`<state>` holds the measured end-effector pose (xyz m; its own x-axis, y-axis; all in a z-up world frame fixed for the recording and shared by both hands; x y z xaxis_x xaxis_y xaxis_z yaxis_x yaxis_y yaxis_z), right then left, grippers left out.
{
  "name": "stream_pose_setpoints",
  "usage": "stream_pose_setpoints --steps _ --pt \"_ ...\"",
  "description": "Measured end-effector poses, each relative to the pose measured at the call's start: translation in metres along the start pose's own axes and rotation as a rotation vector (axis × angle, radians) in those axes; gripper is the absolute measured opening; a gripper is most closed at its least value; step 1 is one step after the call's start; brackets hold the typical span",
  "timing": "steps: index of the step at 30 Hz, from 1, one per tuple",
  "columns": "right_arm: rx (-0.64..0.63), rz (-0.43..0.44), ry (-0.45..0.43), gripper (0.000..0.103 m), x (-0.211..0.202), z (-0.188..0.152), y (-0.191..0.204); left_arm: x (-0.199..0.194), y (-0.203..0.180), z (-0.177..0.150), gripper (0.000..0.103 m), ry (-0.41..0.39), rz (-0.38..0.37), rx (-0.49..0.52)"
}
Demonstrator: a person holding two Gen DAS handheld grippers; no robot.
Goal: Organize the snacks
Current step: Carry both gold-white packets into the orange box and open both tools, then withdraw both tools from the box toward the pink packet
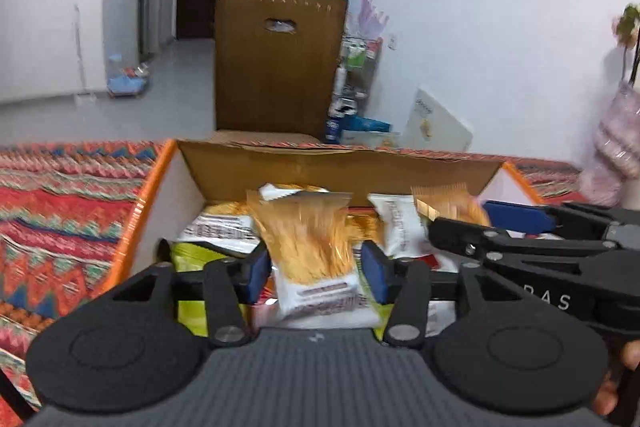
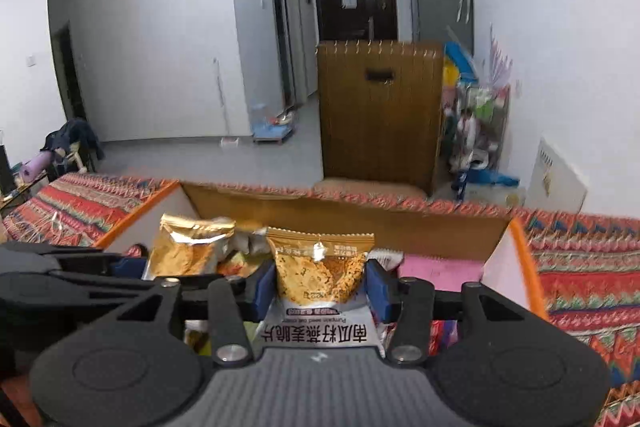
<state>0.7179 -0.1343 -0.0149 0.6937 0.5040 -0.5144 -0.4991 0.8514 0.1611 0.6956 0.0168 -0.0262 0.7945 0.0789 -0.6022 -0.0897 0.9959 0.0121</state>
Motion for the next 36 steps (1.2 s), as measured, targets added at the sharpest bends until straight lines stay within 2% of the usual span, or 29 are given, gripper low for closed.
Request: stream_pose_setpoints --steps 3,8,13,15,17,20,24,27,34,36 --pt "0.052 0.011 0.013 0.056 0.001 -0.003 -0.005 -0.001 0.004 -0.001 0.067 -0.001 0.014 -0.023" --pt "0.128 0.021 -0.018 0.086 -0.003 0.0 -0.019 -0.004 0.011 0.0 0.084 -0.022 0.008 -0.084" --pt "0.125 0.018 -0.035 0.089 -0.005 0.002 -0.021 -0.007 0.009 0.007 0.09 -0.055 0.03 -0.065" --pt "0.111 0.005 -0.043 0.092 -0.013 0.004 -0.02 -0.014 0.01 0.009 0.099 -0.082 0.048 -0.058" --pt "0.095 -0.001 -0.056 0.093 -0.021 0.008 -0.018 -0.026 0.012 0.011 0.103 -0.111 0.036 -0.059" --pt "0.064 -0.03 -0.095 0.094 -0.044 0.014 -0.015 -0.049 0.013 0.014 0.103 -0.146 -0.001 -0.035" --pt "0.046 -0.043 -0.117 0.096 -0.075 0.015 -0.009 -0.083 0.013 0.016 0.103 -0.195 0.02 0.013" --pt "0.04 -0.056 -0.133 0.096 -0.099 0.015 -0.005 -0.11 0.014 0.017 0.103 -0.218 0.019 0.011" --pt "0.009 -0.058 -0.177 0.096 -0.172 -0.003 0.02 -0.195 0.013 0.0 0.103 -0.304 0.027 0.05" --pt "0.004 -0.057 -0.187 0.098 -0.195 -0.009 0.028 -0.216 0.013 -0.01 0.103 -0.307 0.021 0.052"
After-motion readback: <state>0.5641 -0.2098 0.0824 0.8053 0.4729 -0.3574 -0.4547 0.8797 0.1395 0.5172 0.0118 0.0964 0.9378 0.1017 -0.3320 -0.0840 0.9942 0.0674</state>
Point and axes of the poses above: each gripper's, at about its wrist camera, not at the fingertips, and x roughly the way its jaws point, y to its left, z to its top, the point moved 7 cm from there along x, roughly the way its jaws point, and after that the axes turned 11 degrees about z, right-handed, at the moved point
